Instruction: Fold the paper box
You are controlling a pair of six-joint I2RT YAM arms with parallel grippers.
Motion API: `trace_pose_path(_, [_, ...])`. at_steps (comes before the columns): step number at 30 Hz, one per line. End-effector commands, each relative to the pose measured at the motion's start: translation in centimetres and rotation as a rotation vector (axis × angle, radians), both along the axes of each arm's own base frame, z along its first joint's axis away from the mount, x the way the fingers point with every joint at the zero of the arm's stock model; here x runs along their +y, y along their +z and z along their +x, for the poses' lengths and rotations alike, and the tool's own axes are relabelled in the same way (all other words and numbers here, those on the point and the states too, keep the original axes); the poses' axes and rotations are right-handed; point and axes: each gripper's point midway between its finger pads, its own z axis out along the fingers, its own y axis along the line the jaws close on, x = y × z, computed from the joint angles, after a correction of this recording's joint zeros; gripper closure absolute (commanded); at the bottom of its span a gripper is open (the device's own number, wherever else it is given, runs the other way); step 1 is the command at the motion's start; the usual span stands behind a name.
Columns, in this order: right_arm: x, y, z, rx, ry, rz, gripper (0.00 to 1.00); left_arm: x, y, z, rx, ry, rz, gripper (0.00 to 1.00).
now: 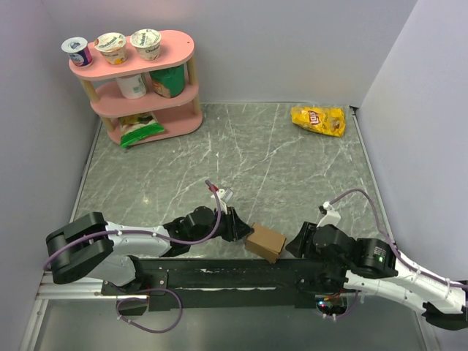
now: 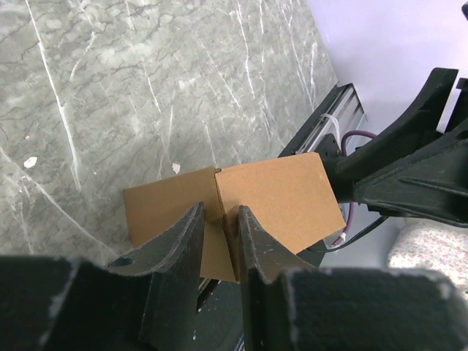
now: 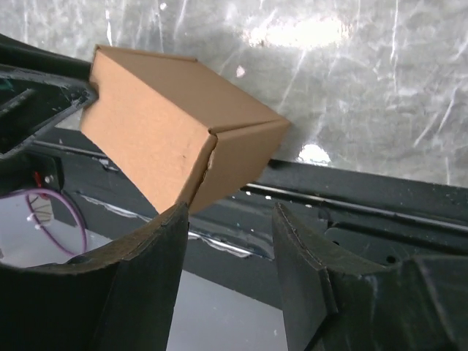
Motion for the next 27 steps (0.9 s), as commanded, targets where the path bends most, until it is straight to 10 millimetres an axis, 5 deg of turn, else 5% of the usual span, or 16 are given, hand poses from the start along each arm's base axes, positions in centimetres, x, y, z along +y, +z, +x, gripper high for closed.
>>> trace_pose_path(1, [0.8, -0.3, -0.1, 0.004, 0.0, 0.063, 0.43, 1.9, -4.5, -1.0, 0.032, -0.025, 0.19, 0.72])
trace_pose_path(8, [3.1, 1.4, 1.4, -0.062, -0.028, 0.189, 0.43, 1.7, -4.7, -0.9, 0.035, -0.023, 0.195, 0.72])
trace_pose_path(13, [3.4, 0.6, 1.4, -0.045, -0.027, 0.177, 0.43, 1.4, -4.5, -0.8, 0.033, -0.024, 0.193, 0.72])
trace_pose_path(27, [2.8, -2.1, 0.4, 0.028, -0.029, 0.122, 0.75, 1.3, -4.6, -0.6, 0.034, -0.024, 0.206, 0.72])
